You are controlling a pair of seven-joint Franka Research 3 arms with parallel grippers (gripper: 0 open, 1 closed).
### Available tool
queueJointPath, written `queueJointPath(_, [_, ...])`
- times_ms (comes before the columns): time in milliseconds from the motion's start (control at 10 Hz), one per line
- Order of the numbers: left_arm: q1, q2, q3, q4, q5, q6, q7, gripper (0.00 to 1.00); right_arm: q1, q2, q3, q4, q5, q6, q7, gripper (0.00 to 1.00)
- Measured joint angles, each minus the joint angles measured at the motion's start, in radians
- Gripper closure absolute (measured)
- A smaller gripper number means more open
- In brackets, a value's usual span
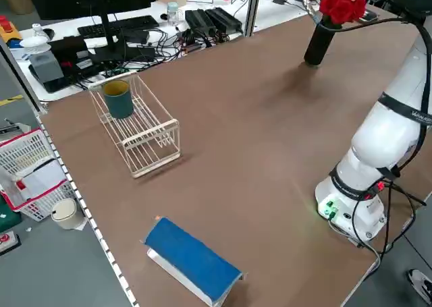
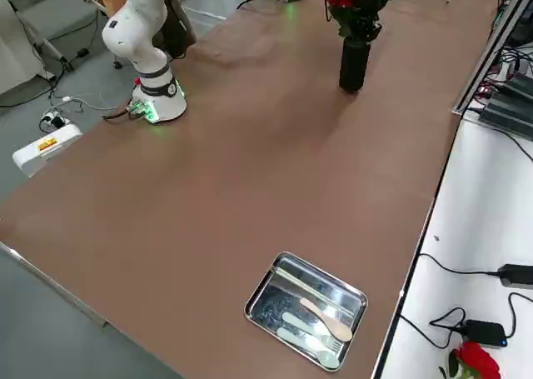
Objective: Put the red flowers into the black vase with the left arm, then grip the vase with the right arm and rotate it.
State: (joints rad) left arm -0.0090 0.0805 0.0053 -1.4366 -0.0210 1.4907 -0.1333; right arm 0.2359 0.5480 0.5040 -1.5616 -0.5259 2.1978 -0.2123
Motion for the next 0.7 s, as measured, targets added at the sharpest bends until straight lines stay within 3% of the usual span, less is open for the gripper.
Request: queueJointPath(700, [-0.001,0.000,-0.001,0.006,0.011,0.000,0.000,0.00,0.018,0.026,0.000,-0.007,-0.014,0.035,-0.055,0.77])
